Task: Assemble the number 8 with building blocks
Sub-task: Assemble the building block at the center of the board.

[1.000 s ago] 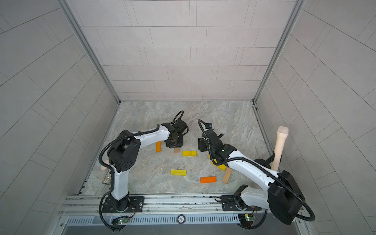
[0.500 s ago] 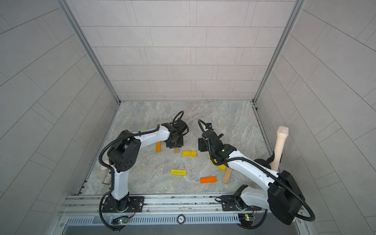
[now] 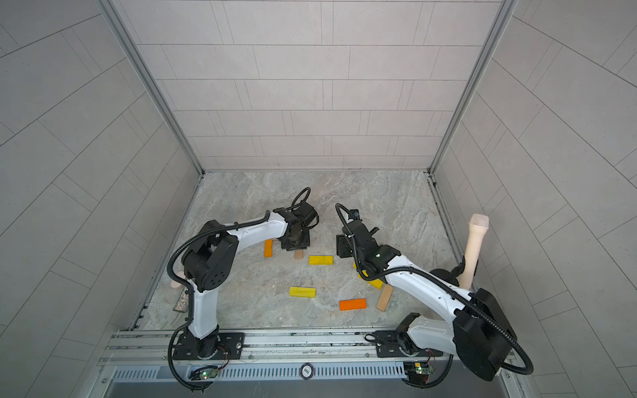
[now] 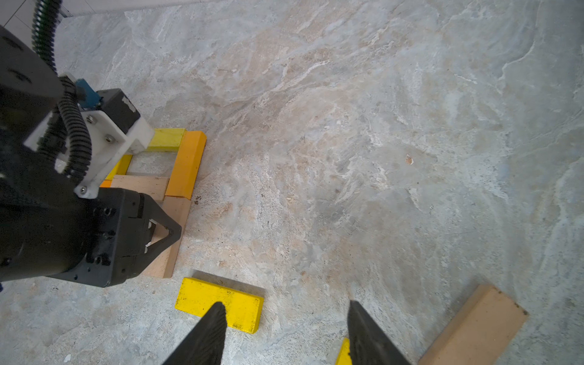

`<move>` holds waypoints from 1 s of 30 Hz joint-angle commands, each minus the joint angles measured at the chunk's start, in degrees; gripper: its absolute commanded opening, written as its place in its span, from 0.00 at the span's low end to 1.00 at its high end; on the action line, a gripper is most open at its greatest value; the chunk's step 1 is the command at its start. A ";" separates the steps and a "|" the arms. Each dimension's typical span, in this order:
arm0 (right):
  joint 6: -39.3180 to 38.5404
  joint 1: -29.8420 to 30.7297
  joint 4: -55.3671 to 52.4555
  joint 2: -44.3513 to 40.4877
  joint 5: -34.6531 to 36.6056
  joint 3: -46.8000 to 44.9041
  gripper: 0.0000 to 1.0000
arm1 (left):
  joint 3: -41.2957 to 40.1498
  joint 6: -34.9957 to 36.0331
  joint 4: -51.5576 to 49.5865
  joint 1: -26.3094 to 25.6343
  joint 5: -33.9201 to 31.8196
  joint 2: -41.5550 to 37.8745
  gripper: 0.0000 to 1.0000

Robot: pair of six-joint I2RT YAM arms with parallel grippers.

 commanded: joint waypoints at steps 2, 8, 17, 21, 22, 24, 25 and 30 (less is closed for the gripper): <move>0.77 -0.29 0.39 -0.45 0.12 -0.31 0.63 | 0.81 -1.30 -2.18 0.57 -2.02 1.14 0.33; 0.76 -0.42 0.39 -0.38 0.12 -0.30 0.63 | 0.82 -1.52 -1.90 0.74 -1.93 1.15 0.33; 0.77 -0.46 0.33 -0.66 0.00 -0.47 0.63 | 1.24 -1.70 -1.32 0.92 -1.26 1.85 0.33; 0.76 -0.55 0.28 -0.88 0.11 -0.56 0.63 | 1.43 -1.52 -1.29 0.87 -1.05 2.02 0.33; 0.77 -0.55 0.27 -0.92 0.14 -0.64 0.63 | 1.43 -1.44 -1.32 0.92 -1.05 2.02 0.33; 0.77 -0.55 0.30 -0.93 0.14 -0.65 0.63 | 1.52 -1.35 -1.31 0.92 -0.96 2.07 0.34; 0.77 -0.52 0.34 -0.93 -0.02 -0.65 0.63 | 1.52 -1.21 -1.32 0.92 -1.05 2.03 0.35; 0.72 -0.62 0.25 -1.01 -0.01 -0.78 0.63 | 1.61 -0.95 -1.32 0.93 -0.97 1.94 0.38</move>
